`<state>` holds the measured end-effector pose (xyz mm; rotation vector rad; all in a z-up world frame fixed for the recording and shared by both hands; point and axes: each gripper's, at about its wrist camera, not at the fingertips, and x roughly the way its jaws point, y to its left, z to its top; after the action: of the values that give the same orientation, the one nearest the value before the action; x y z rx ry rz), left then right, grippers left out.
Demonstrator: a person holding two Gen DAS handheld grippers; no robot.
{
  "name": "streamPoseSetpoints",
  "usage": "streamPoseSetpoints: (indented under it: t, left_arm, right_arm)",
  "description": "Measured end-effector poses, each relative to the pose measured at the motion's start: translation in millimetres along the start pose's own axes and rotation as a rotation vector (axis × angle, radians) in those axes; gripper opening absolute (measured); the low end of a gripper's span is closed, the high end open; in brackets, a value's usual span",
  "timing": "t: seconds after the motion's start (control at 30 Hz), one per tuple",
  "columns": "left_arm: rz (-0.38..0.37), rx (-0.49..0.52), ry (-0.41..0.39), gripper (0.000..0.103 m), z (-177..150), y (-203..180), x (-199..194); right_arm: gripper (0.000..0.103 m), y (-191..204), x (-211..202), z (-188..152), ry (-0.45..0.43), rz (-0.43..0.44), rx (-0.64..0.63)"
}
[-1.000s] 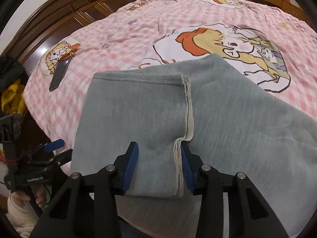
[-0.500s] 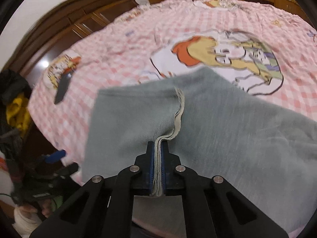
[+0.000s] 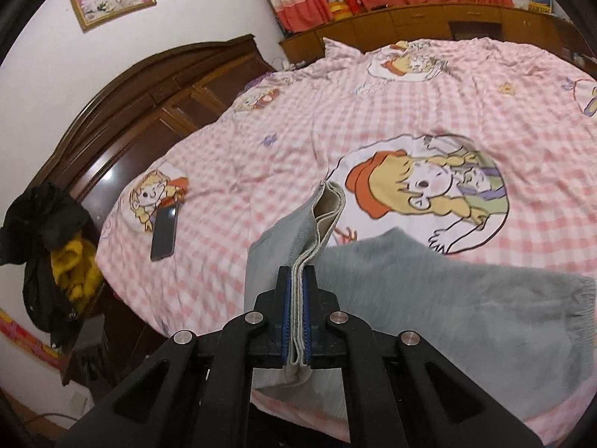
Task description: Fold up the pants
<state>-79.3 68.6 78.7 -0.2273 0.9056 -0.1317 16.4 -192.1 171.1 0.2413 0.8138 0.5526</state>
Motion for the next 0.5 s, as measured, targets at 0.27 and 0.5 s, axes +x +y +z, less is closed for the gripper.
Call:
streamPoseSetpoints:
  t: [0.27,0.5]
  left_arm:
    - [-0.054,0.099,0.027,0.091,-5,-46,9]
    - [-0.079,0.235,0.041,0.091,-6,-86,17]
  right_arm:
    - [0.006,-14,-53,19,-0.112,-0.028,0.053]
    - [0.006,-31,-91,31,-0.187,-0.095,0.059]
